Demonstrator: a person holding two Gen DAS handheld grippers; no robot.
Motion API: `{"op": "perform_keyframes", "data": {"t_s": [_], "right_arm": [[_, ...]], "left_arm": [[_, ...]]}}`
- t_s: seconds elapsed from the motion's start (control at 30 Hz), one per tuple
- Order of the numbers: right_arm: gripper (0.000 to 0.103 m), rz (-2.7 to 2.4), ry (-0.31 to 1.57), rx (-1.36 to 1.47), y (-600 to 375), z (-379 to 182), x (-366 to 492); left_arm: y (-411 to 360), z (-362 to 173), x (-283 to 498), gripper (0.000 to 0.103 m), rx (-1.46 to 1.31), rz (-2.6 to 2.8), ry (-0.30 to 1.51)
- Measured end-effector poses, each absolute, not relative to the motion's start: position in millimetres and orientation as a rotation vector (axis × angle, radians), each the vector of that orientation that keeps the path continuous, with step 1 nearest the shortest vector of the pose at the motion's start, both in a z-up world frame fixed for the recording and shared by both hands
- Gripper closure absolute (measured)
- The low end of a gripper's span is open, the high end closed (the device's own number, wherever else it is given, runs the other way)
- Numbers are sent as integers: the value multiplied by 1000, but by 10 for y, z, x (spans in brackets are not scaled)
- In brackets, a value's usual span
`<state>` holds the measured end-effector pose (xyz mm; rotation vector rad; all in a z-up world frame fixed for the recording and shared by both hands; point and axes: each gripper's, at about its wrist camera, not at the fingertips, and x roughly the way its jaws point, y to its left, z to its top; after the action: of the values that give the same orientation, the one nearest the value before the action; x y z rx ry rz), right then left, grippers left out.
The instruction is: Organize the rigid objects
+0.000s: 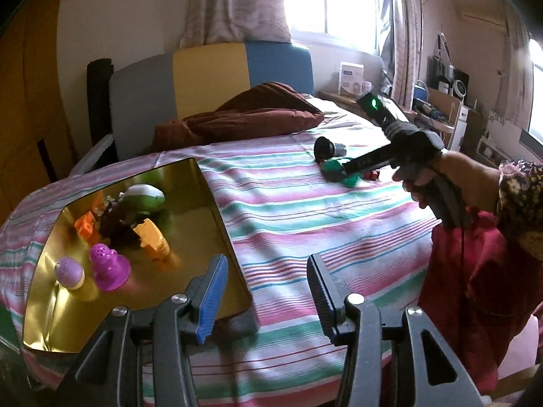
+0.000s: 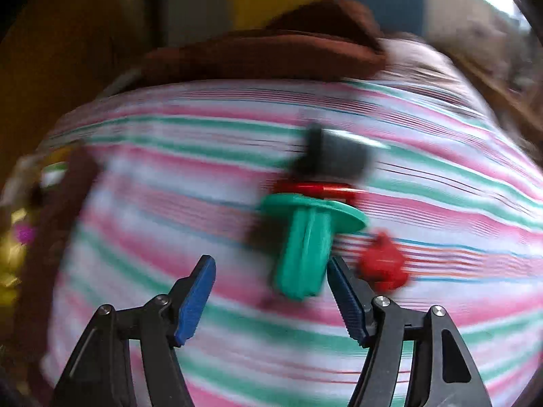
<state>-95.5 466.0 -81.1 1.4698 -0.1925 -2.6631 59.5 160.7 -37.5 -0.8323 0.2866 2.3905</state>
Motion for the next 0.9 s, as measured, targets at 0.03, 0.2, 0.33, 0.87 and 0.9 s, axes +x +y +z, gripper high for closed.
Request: {"op": "perform_keyframes", "data": {"t_s": [0.03,0.2,0.33,0.87,0.9], "right_arm": [[35,-2612,-250,1410,4609,-745,-927],[34,-2746,-454,1227,4871,-430,-816],[34,-3046,-486,1347,5407,-395,-760],[37,-2925,-711,1651,5659,-975,-1051],[38,-2928,-646,1665,5594,-983,-1083]], "left_arm": [[1624,-381,597,54,-836,2385,288],[1659,-388,592,54,-854,2376,280],[1690,-376,586,54,-853,2367,274],[1840,-414,621,54,-861,2316,288],[1841,-414,620,54,-862,2319,290]]}}
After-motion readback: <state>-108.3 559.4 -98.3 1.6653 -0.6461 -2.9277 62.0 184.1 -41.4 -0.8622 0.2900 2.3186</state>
